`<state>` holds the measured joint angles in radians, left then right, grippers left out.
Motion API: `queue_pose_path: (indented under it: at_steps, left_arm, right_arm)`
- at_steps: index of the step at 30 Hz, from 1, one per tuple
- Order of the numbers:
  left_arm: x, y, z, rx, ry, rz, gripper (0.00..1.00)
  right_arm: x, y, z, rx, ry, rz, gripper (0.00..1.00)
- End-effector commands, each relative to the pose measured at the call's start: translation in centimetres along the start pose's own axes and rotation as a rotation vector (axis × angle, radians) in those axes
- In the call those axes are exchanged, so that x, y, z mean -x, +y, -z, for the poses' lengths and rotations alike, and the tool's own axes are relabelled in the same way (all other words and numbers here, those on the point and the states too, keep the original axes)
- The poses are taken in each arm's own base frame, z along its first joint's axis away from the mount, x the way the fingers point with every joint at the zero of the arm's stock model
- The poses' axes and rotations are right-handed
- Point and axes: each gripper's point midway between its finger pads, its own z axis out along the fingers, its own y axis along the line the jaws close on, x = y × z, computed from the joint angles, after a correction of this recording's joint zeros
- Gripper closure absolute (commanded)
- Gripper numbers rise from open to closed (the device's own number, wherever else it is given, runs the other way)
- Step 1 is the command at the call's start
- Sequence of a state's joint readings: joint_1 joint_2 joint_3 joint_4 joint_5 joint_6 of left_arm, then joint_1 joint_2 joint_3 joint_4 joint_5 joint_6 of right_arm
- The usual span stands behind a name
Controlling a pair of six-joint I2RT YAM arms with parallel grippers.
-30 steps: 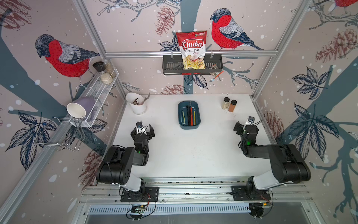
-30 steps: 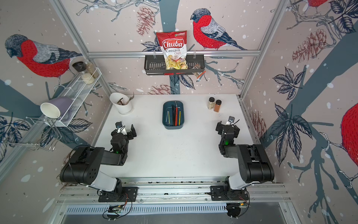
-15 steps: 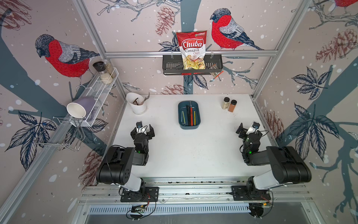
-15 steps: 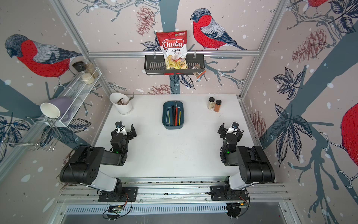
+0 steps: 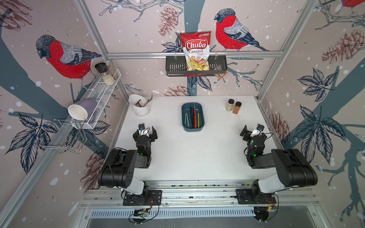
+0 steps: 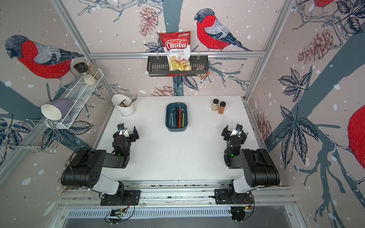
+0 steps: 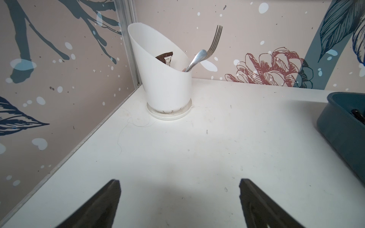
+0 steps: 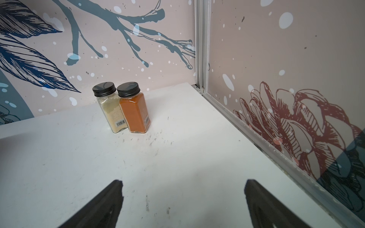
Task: Put the hex key on the desktop into the storage box
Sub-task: Reset both arms
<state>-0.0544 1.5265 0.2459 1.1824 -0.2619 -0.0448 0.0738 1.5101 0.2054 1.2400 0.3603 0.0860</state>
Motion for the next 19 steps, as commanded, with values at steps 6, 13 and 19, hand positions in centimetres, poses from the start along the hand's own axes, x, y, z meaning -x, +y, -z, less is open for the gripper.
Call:
queue_pose_path:
  at_steps: [6, 13, 19]
  left_arm:
    - [0.97, -0.01, -0.05, -0.005, -0.035, 0.007, 0.03]
    - [1.0, -0.01, -0.06, -0.005, -0.035, 0.007, 0.03]
    - [0.99, -0.05, -0.05, -0.006, -0.035, 0.007, 0.03]
  right_arm:
    - [0.77, 0.01, -0.04, -0.002, -0.028, -0.013, 0.0]
    - [0.74, 0.2, -0.16, 0.012, -0.03, -0.011, 0.0]
    - [0.75, 0.33, -0.23, 0.039, -0.024, -0.016, 0.0]
